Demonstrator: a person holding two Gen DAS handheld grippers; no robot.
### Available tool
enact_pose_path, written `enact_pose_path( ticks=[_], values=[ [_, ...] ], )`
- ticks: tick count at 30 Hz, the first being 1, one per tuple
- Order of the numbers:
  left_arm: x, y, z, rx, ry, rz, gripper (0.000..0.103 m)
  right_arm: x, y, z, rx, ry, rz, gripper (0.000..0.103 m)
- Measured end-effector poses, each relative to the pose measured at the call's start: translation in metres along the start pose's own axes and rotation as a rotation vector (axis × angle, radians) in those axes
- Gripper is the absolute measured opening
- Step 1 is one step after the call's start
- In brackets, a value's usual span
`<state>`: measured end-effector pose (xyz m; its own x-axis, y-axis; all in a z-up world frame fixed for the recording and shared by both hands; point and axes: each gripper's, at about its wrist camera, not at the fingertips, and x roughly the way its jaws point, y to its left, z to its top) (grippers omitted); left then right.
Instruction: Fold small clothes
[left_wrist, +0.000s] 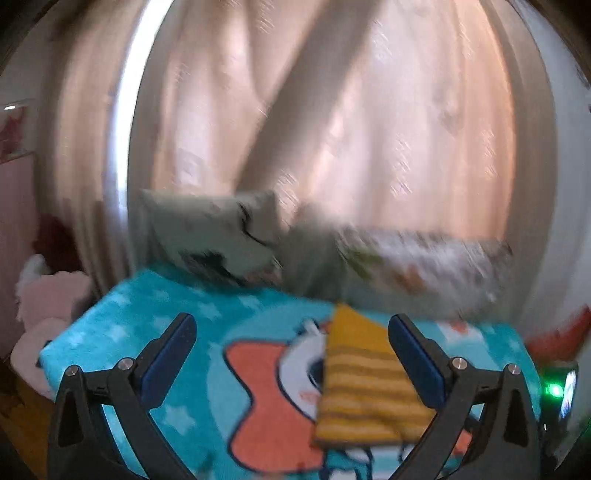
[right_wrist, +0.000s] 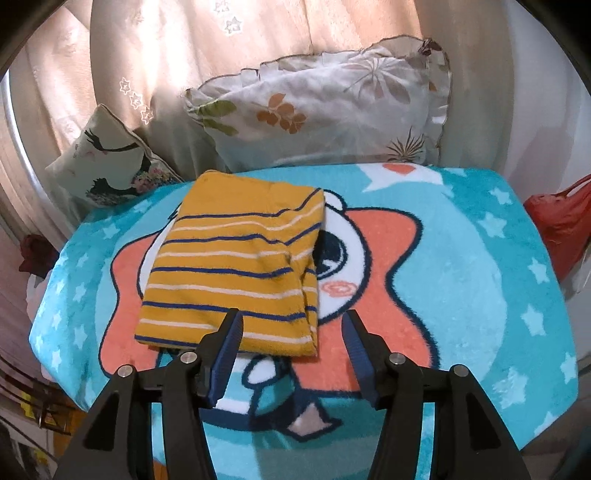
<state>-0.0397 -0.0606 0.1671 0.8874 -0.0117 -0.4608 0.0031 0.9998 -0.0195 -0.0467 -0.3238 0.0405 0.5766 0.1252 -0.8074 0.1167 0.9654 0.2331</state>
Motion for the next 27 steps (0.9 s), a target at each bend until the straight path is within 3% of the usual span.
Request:
enact_pose_path(
  ticks=[8,14,20,27],
  values=[
    [0.023,-0.033,-0.049,0.11,0.211,-0.092,0.103,0.004,-0.019,-0.03,0.049,0.058,-0.031,0.061],
    [0.034,-0.049,-0.091,0.156,0.352,-0.115,0.103,0.012,-0.025,-0.056,0.07,0.11,-0.061,0.062],
    [0.057,-0.057,-0.132,0.196,0.513,-0.065,0.103,0.019,-0.016,-0.075,0.041,0.155,-0.077,0.063],
    [0.069,-0.05,-0.164,0.12,0.671,-0.064,0.103,0.017,-0.008,-0.089,0.006,0.163,-0.111,0.063]
  ],
)
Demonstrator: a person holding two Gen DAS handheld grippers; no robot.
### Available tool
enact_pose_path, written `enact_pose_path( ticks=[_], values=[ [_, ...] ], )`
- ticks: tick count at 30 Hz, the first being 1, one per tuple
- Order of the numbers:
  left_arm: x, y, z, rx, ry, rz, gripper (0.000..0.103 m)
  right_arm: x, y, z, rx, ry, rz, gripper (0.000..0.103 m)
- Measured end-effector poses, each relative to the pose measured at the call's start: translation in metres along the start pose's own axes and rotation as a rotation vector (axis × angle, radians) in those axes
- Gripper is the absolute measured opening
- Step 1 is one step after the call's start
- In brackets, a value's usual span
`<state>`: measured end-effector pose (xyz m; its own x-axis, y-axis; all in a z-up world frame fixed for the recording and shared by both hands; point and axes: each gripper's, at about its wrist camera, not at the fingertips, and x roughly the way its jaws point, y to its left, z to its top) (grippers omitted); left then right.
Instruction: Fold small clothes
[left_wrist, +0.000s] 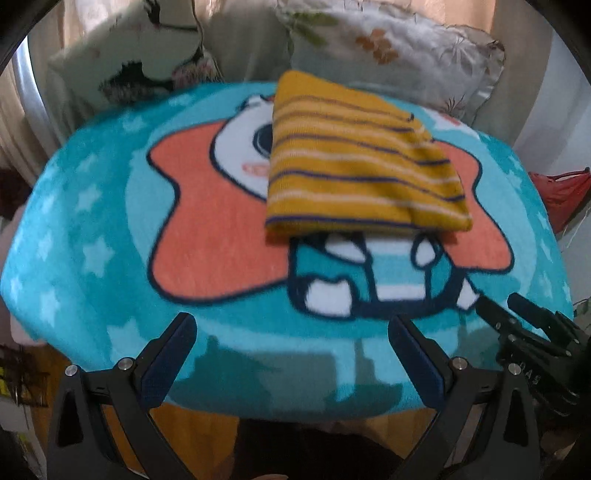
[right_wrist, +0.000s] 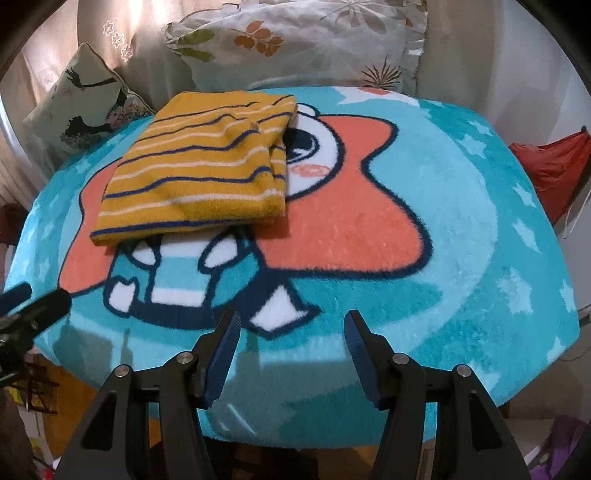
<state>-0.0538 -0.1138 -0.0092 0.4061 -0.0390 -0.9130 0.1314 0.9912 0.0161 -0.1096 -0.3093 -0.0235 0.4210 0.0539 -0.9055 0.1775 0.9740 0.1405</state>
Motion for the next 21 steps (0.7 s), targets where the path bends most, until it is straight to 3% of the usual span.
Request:
enact_pose_path(
  ticks=[21],
  values=[
    [-0.0027,-0.0052,-0.0062,-0.01,0.02,0.01,0.103,-0.0042,-0.0009,-0.0036,-0.009,-0.008,-0.02,0.067]
  ],
)
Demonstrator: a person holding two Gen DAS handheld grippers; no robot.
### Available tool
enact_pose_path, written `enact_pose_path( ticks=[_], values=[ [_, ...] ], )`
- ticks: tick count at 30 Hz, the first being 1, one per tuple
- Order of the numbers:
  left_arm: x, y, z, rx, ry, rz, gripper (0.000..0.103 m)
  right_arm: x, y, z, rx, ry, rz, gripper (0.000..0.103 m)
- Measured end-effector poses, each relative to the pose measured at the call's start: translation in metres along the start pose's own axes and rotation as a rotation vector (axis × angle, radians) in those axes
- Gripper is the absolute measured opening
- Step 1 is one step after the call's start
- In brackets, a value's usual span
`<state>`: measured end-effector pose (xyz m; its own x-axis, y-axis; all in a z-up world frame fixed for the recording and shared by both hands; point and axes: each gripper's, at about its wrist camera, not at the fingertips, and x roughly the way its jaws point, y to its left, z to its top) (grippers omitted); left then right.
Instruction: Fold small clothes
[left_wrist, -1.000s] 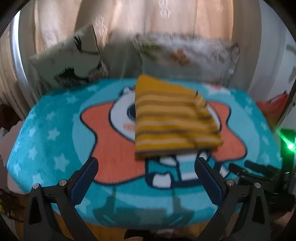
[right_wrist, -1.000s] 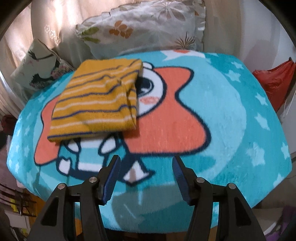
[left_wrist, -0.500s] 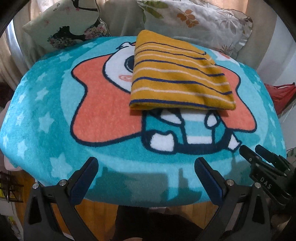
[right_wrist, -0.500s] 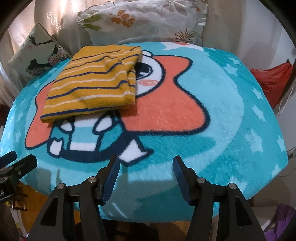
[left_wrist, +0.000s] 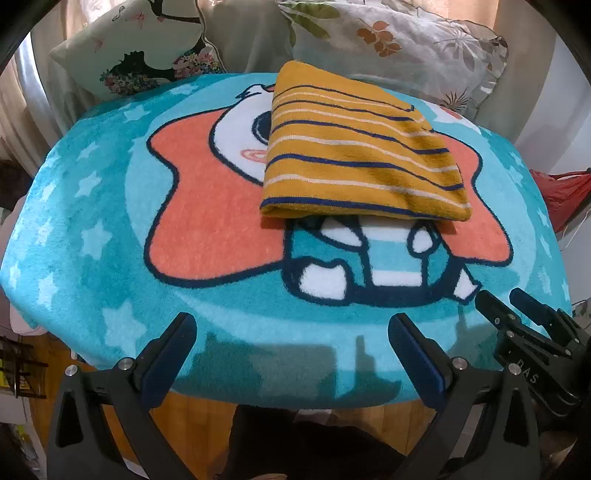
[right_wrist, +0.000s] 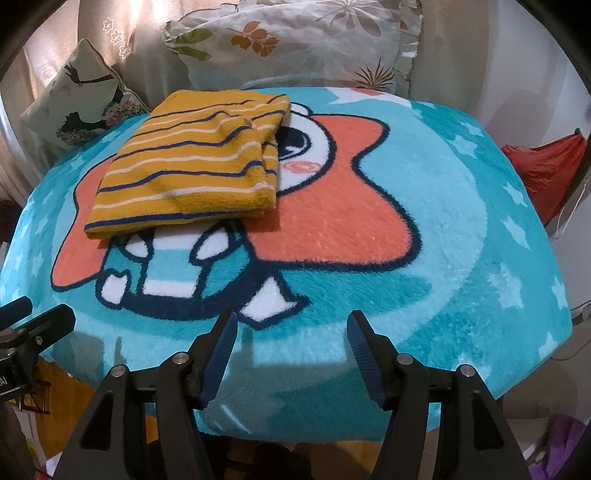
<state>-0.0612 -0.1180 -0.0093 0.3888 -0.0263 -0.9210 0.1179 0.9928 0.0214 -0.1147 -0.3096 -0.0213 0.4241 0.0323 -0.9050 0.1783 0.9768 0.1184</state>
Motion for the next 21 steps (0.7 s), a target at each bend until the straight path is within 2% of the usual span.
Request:
enact_pose_path(
  ticks=[21],
  values=[
    [0.0088,-0.0009,0.0009,0.001,0.037,-0.015,0.103,0.0044,-0.0072,0.0003,0.015,0.009,-0.003,0.068]
  ],
)
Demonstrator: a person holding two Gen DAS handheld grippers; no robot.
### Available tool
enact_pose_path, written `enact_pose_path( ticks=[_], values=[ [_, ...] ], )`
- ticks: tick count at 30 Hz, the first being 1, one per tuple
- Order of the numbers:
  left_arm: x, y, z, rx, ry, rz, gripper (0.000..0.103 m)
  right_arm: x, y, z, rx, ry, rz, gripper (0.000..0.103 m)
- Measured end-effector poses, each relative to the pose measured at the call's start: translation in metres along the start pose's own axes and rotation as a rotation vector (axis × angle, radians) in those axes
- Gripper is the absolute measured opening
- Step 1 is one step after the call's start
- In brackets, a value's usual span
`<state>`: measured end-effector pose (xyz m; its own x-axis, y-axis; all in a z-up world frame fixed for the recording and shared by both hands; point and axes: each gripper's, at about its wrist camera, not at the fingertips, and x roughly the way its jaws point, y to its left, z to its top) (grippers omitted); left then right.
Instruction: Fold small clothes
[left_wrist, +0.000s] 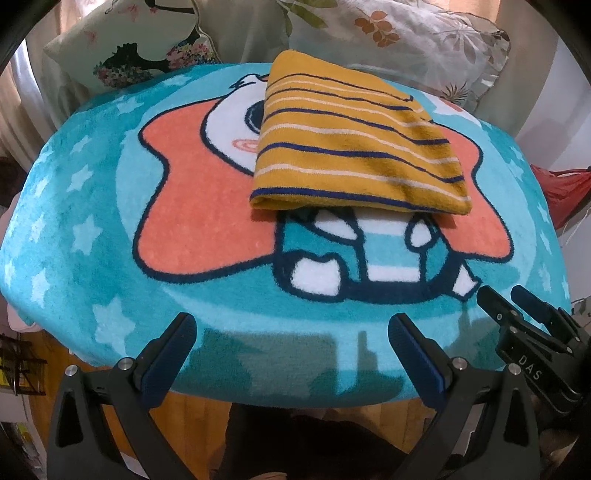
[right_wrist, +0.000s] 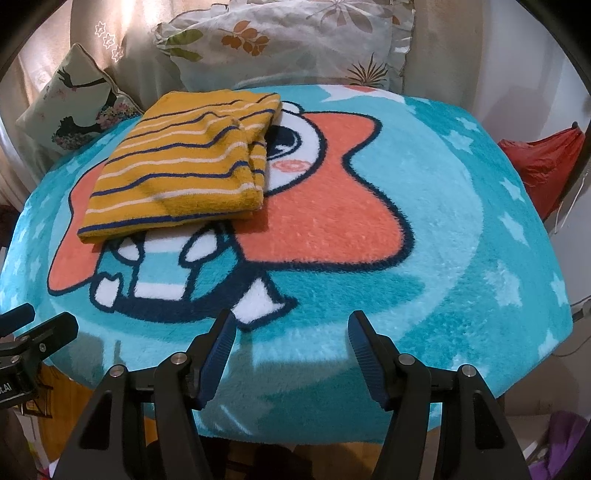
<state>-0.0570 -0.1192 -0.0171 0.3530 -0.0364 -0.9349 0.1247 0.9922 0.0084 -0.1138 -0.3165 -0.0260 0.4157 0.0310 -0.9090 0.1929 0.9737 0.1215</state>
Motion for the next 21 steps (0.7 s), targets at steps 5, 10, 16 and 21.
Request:
enact_pose_path(
  ticks=[5,10,16,21],
  values=[
    [0.003,0.002,0.001,-0.005,0.013,-0.004,0.103,0.002,0.001,0.0,-0.002,0.006,0.002,0.068],
    [0.008,0.004,0.002,-0.011,0.027,-0.011,0.103,0.005,0.002,0.002,-0.003,0.015,0.003,0.068],
    [0.013,0.005,0.003,-0.013,0.045,-0.019,0.103,0.009,0.001,0.004,-0.002,0.023,0.0,0.068],
    [0.017,0.008,0.005,-0.017,0.057,-0.03,0.103,0.011,0.002,0.006,-0.006,0.027,-0.003,0.068]
  ],
)
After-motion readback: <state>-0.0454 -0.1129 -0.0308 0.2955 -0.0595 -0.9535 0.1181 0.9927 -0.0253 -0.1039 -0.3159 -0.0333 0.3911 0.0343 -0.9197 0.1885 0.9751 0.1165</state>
